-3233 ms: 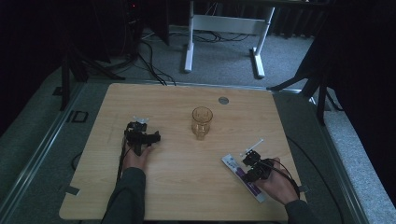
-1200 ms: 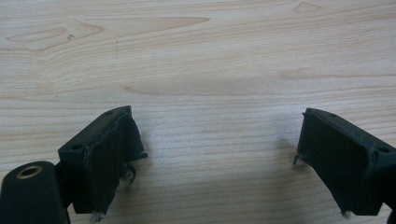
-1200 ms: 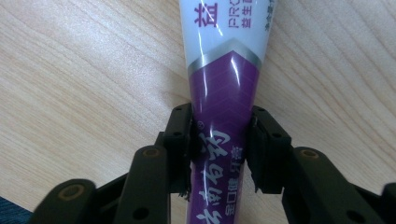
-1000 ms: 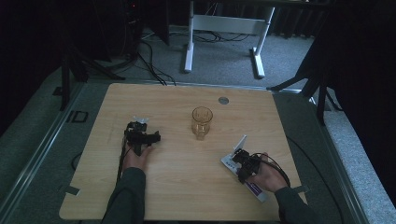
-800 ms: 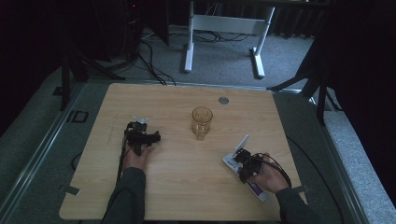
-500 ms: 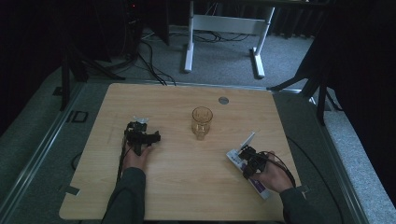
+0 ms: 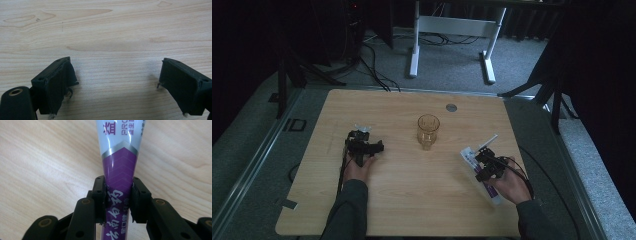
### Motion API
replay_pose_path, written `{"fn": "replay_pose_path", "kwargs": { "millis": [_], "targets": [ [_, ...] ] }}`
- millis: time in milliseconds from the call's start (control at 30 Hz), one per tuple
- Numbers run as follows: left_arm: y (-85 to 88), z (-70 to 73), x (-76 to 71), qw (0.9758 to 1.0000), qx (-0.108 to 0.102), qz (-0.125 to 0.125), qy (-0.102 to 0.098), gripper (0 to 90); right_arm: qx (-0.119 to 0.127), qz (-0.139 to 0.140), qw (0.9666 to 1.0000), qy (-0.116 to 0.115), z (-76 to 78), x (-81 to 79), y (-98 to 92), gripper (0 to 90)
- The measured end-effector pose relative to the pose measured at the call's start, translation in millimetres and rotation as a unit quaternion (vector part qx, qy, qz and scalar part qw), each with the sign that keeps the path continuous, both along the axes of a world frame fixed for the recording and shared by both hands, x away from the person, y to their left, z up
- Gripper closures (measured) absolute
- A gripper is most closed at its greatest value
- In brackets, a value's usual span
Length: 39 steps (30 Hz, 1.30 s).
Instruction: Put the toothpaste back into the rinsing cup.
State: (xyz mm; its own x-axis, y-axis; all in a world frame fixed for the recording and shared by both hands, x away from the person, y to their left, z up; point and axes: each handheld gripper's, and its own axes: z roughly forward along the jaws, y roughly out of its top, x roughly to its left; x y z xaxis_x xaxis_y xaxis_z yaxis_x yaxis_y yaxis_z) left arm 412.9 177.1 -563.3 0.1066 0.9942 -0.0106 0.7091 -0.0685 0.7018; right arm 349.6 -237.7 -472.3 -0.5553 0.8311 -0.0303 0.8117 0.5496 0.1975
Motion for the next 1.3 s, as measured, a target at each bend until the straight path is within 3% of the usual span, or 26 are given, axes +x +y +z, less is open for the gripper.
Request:
{"fn": "replay_pose_path", "kwargs": {
  "millis": [400, 733, 1000, 1300],
  "targets": [
    [0.0, 0.0, 0.0, 1.0000, 0.000, 0.000, 0.000, 11.1, 0.035, -0.028, 0.9976, -0.052, 18.6, 3.0, -8.1, 69.9],
    [0.0, 0.0, 0.0, 1.0000, 0.000, 0.000, 0.000, 11.1, 0.056, -0.043, 0.9945, -0.078, 26.1, 5.1, -13.2, 69.9],
    [0.0, 0.0, 0.0, 1.0000, 0.000, 0.000, 0.000, 11.1, 0.083, -0.058, 0.9879, -0.118, 35.4, 5.6, -16.3, 69.9],
    [-0.1, -0.1, 0.2, 1.0000, 0.000, 0.000, 0.000, 11.1, 0.103, -0.070, 0.9812, -0.148, 45.1, 6.8, -17.6, 70.0]
  ]
}}
